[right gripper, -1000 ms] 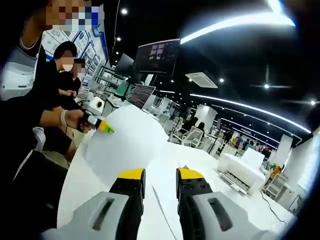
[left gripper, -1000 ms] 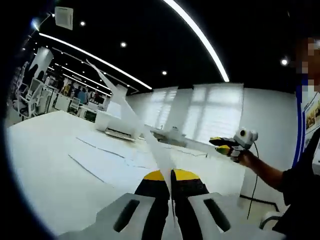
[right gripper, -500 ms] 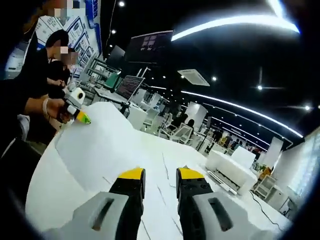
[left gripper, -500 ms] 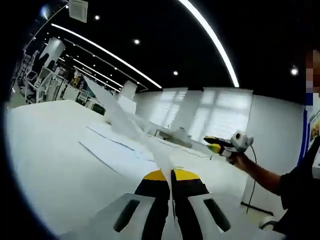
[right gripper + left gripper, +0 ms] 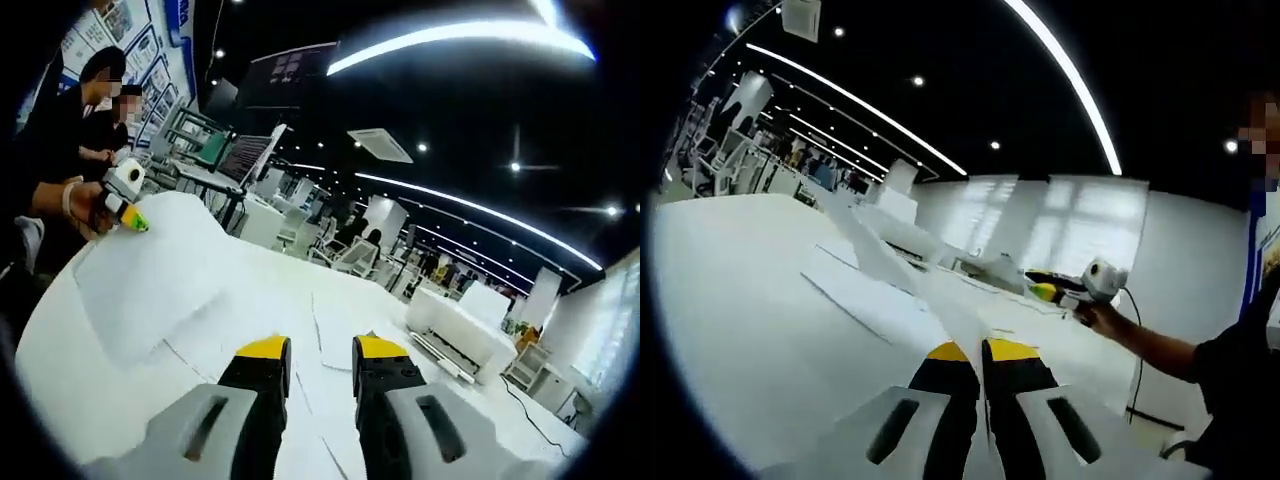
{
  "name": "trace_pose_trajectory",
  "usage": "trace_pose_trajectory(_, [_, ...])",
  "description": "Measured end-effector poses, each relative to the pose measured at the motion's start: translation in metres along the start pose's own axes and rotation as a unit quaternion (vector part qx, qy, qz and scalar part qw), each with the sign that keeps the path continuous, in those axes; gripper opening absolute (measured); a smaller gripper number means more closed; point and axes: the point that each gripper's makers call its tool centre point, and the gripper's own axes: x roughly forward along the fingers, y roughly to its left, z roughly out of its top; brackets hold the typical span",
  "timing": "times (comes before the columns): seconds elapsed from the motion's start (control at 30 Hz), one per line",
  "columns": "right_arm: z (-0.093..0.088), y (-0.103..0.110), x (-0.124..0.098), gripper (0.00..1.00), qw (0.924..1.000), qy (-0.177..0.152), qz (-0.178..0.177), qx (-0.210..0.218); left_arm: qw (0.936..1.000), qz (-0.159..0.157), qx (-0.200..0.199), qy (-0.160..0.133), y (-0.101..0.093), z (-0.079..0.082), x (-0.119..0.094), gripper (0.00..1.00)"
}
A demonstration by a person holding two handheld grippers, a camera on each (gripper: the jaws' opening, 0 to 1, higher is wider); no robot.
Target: Organize the stack of printing papers by aligning and flattening the scattered papers on the table
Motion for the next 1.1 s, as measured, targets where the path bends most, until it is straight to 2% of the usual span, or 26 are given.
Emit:
trace_pose_trajectory(0.03, [-0.004,-0.002,0.004,0.20,0.9999,0.007,-0.002,-0.012,1.0000,-0.003,0.002,0.001,-0.001,0.000,0.000,0.06])
trace_pose_trajectory(0.17, [-0.017,-0.014,0.024,0.21,0.9999,0.010,-0.011,-0.007,1.0000,-0.004,0.001,-0.003,0.001,0.003,0.001,0.06])
trace_pose_trajectory(0.3, [-0.030,-0.024,0.045,0.22,0.9993,0.022,-0.020,-0.020,1.0000,-0.002,0.001,-0.004,0.004,0.003,0.002,0.06])
trace_pose_trajectory(0.4, [-0.042,-0.037,0.058,0.23,0.9973,0.042,-0.032,-0.050,1.0000,0.001,0.001,-0.005,0.004,0.003,0.002,0.06])
trace_pose_trajectory(0.47, [-0.047,-0.042,0.066,0.23,0.9969,0.046,-0.036,-0.052,1.0000,0.002,0.000,-0.006,0.005,0.003,0.002,0.06])
trace_pose_trajectory(0.6, [-0.060,-0.044,0.079,0.23,0.9955,0.064,-0.037,-0.060,1.0000,0.001,0.001,-0.005,0.005,0.003,0.003,0.06])
trace_pose_trajectory(0.77, [-0.077,-0.040,0.096,0.23,0.9928,0.087,-0.022,-0.079,1.0000,0.002,-0.002,-0.004,0.006,0.001,0.002,0.06])
trace_pose_trajectory(0.87, [-0.084,-0.038,0.102,0.23,0.9903,0.099,-0.018,-0.096,1.0000,0.001,-0.001,-0.003,0.005,0.000,0.003,0.06])
trace_pose_trajectory(1.0, [-0.090,-0.039,0.115,0.23,0.9898,0.103,-0.013,-0.097,1.0000,0.001,0.002,0.000,0.005,-0.001,0.004,0.06])
trace_pose_trajectory(1.1, [-0.094,-0.039,0.120,0.23,0.9823,0.121,-0.013,-0.143,1.0000,0.002,0.000,-0.002,0.007,0.000,0.004,0.06])
